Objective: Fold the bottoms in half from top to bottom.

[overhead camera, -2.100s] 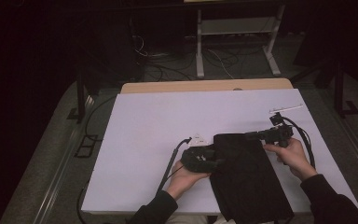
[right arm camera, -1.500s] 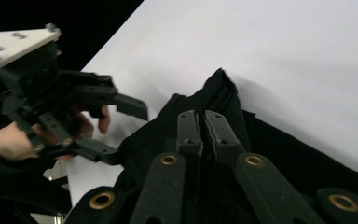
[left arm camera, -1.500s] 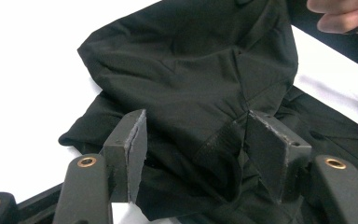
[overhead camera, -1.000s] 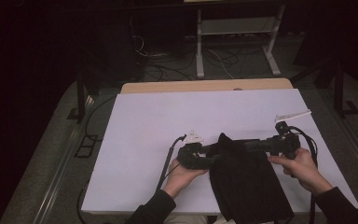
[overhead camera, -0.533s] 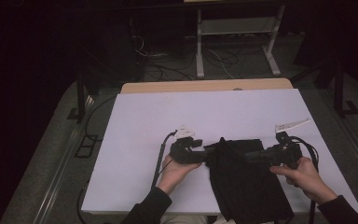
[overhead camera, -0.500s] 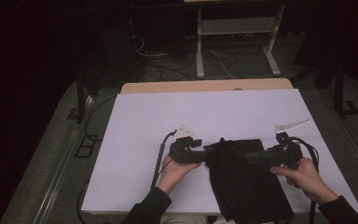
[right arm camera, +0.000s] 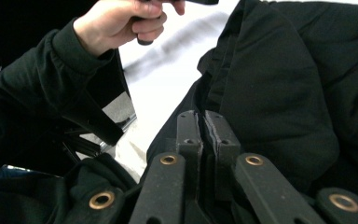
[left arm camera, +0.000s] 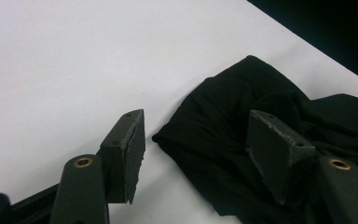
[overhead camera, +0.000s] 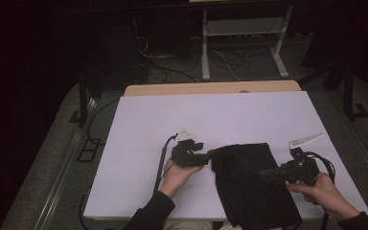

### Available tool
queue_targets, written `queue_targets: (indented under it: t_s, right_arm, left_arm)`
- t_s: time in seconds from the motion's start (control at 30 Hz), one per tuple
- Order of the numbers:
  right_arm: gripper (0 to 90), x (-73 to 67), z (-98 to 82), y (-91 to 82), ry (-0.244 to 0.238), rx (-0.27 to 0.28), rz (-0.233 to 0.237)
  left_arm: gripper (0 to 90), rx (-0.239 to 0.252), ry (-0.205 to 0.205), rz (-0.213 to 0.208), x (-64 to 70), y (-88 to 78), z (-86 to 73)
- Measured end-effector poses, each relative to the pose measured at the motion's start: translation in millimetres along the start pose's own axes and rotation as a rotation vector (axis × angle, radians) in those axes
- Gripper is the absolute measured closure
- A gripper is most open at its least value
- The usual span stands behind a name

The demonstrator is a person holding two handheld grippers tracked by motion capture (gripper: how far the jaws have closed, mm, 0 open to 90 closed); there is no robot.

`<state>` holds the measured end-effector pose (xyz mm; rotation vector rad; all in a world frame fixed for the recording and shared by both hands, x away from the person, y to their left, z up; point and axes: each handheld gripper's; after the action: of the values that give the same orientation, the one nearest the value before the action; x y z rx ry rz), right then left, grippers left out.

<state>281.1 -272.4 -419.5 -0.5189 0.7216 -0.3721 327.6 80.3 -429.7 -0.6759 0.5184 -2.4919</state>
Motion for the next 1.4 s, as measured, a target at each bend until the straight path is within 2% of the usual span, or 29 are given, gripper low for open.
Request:
queue_targets:
  t_s: [0.2, 0.67, 0.9, 1.13, 1.2, 1.3, 1.4]
  right_arm:
    - [83.6, -1.0, -8.3, -1.0, 0.004, -0.017, 0.002]
    - [83.5, -5.1, -25.0, -0.9, 0.022, -0.018, 0.002]
    - [83.3, -7.4, -31.7, 1.2, 0.003, -0.059, -0.004]
    - [82.4, -2.0, -35.9, 1.4, 0.012, -0.099, -0.015]
    - [78.7, -1.2, -36.7, 2.7, 0.011, -0.113, -0.012]
    - [60.6, -2.3, -35.9, 3.4, -0.003, -0.121, -0.018]
    - [49.3, -2.0, -32.8, 0.3, 0.004, -0.097, -0.009]
  left_arm:
    - [37.5, -0.002, -0.002, 0.001, -0.8, -0.2, -0.3]
    - [37.8, -0.008, -0.01, 0.0, -1.5, 0.9, -1.7]
    - [38.0, -0.012, -0.01, -0.002, -1.1, 1.4, -2.5]
    - [38.0, -0.012, -0.009, -0.002, -0.9, 1.2, -2.6]
    - [38.1, -0.013, -0.01, -0.002, -1.2, 1.3, -2.6]
    - [38.0, -0.013, -0.008, 0.0, -1.3, 1.1, -2.6]
    - [37.8, -0.009, -0.014, 0.001, -1.8, 0.7, -2.3]
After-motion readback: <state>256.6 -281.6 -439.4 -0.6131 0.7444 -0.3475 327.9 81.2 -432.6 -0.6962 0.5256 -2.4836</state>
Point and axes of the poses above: each handheld gripper's, and its own axes: y roughly forward along the jaws, z roughly out of its top, x roughly to its right, and after that the axes turned 8 degrees about -z, right-handed
